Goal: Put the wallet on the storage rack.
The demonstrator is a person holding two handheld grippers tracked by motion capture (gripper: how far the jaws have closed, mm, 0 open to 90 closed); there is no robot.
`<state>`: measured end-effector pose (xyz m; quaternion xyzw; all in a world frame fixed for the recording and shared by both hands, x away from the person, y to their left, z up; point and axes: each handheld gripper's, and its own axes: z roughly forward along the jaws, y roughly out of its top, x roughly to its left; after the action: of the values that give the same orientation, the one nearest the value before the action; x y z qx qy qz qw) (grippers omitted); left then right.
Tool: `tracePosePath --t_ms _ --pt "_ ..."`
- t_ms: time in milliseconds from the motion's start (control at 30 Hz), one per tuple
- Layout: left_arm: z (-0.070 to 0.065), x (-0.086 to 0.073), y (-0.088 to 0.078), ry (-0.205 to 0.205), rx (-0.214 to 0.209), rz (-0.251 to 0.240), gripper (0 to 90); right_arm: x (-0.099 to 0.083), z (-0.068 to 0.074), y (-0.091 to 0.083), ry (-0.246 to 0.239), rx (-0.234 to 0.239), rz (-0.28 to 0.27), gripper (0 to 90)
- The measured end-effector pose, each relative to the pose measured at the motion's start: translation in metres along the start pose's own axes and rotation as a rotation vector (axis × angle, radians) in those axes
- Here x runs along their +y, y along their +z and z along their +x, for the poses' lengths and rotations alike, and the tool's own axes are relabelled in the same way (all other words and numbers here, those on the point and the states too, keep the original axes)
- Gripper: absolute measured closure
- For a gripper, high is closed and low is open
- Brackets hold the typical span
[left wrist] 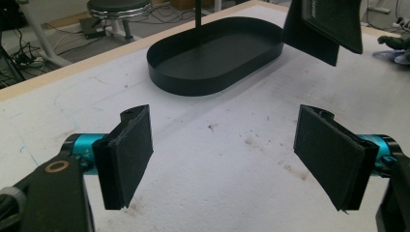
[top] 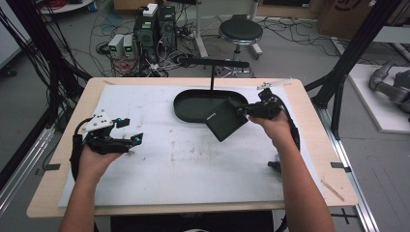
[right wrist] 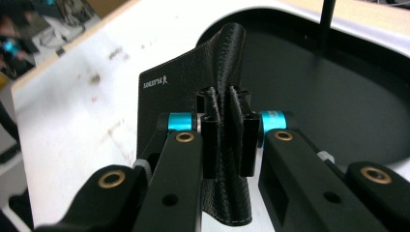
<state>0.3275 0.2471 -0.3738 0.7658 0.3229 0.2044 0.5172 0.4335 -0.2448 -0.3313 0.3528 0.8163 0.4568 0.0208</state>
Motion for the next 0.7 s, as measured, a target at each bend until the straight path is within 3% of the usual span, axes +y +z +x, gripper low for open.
tracePosePath --t_ms 200,333,700 --pt "0.003 -0.001 -0.003 -0.012 0.01 -0.015 21.6 0.012 -0.002 0.012 0.021 -0.036 -0.034 85.2" --pt "0.005 -0.001 -0.006 -0.015 0.014 -0.02 21.7 0.016 -0.008 0.022 0.072 -0.049 -0.065 85.2" --pt "0.005 -0.002 -0.005 -0.009 0.014 -0.016 21.6 0.03 -0.018 0.046 0.148 -0.092 -0.132 85.3"
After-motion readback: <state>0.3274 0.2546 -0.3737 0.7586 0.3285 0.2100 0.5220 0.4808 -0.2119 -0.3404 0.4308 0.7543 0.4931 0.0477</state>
